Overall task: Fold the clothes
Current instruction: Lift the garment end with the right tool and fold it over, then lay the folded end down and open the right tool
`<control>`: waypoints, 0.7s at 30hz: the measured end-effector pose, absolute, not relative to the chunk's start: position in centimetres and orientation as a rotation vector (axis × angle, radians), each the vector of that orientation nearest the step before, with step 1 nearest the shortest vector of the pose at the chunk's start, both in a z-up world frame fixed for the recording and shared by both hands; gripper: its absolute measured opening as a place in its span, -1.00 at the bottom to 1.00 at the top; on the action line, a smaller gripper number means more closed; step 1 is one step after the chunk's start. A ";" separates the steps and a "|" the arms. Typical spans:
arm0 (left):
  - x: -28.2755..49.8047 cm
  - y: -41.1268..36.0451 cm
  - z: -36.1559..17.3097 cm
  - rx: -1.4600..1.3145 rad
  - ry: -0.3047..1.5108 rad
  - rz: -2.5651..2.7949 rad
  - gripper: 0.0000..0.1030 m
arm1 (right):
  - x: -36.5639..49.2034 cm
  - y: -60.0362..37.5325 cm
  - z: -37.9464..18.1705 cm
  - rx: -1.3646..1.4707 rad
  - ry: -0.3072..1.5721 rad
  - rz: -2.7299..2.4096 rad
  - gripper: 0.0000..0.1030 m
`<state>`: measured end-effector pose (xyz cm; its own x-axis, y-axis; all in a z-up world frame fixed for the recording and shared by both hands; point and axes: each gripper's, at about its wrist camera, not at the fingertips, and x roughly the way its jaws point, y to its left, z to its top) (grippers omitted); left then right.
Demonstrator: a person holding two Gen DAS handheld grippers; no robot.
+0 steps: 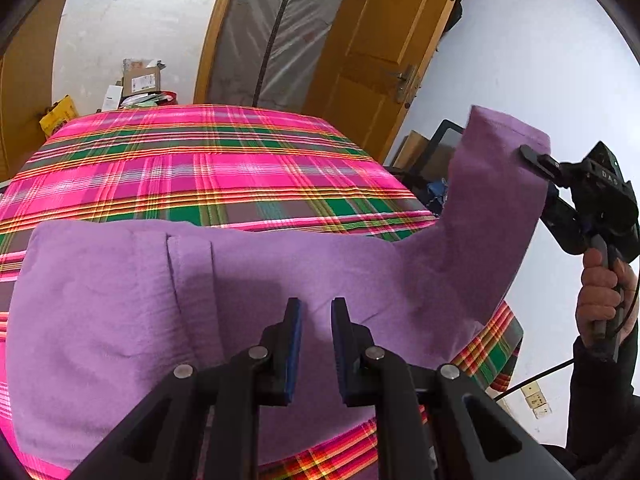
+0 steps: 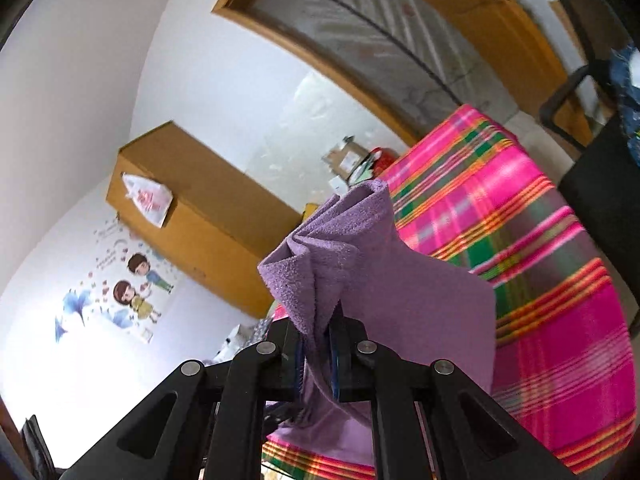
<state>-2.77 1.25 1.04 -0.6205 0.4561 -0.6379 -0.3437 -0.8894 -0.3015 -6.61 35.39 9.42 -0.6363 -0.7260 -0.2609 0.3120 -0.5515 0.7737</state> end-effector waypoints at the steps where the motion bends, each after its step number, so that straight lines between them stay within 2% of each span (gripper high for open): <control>1: -2.7 1.3 1.1 -1.025 -0.206 2.477 -0.71 | -6.7 34.9 9.6 0.766 -0.930 -2.189 -0.81; 13: -2.6 0.0 0.9 -1.027 -0.257 2.485 -0.71 | -8.7 28.9 8.8 0.875 -0.807 -2.085 -0.81; 21: -2.3 -3.5 1.4 -1.015 -0.334 2.589 -0.71 | -9.6 22.1 2.8 1.110 -0.606 -2.018 -0.76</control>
